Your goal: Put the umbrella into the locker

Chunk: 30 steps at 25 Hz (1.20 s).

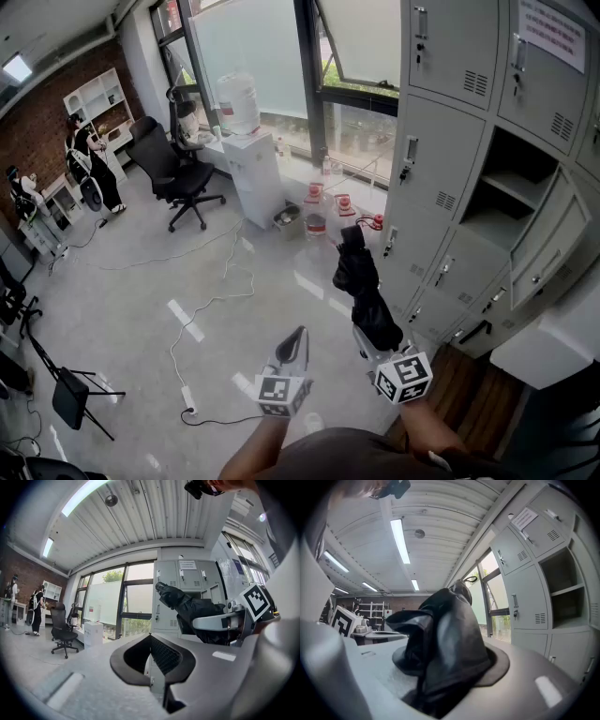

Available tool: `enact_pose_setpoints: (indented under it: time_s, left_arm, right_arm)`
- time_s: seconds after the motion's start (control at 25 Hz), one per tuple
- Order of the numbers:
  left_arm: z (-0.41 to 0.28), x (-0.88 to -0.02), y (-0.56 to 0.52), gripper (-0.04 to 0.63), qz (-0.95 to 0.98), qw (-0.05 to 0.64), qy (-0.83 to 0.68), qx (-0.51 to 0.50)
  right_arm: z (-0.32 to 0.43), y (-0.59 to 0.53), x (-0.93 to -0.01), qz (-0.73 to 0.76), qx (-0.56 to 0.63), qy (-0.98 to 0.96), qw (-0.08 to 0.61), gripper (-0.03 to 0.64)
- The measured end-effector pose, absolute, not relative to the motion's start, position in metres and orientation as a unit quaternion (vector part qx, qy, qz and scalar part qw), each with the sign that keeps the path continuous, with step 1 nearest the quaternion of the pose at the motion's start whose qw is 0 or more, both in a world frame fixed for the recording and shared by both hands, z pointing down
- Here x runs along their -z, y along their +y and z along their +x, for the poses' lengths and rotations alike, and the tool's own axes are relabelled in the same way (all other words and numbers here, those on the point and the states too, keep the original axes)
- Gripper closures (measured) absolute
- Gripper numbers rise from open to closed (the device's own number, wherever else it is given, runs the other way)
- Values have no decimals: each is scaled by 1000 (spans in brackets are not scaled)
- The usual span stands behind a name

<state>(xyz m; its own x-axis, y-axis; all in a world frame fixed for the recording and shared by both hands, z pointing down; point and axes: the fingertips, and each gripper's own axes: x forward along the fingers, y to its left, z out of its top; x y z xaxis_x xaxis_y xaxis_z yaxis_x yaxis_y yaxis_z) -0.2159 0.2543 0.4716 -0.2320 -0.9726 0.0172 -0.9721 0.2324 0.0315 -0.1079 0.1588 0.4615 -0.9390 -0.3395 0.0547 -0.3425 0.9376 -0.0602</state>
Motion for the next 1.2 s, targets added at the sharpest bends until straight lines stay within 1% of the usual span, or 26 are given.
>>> enact_pose_setpoints:
  time_s: [0.36, 0.56, 0.92, 1.2]
  left_arm:
    - [-216, -481, 261, 591, 627, 23, -779, 7]
    - [-224, -487, 260, 591, 634, 26, -773, 3]
    - [-253, -490, 257, 591, 645, 32, -763, 9]
    - [-269, -489, 252, 591, 669, 21, -743, 10]
  right_arm:
    - [-114, 166, -459, 172, -35, -984, 19, 382]
    - [-122, 167, -456, 164, -60, -985, 0, 379]
    - [-144, 169, -463, 171, -64, -983, 4, 376]
    - [-158, 172, -471, 188, -64, -980, 3, 377]
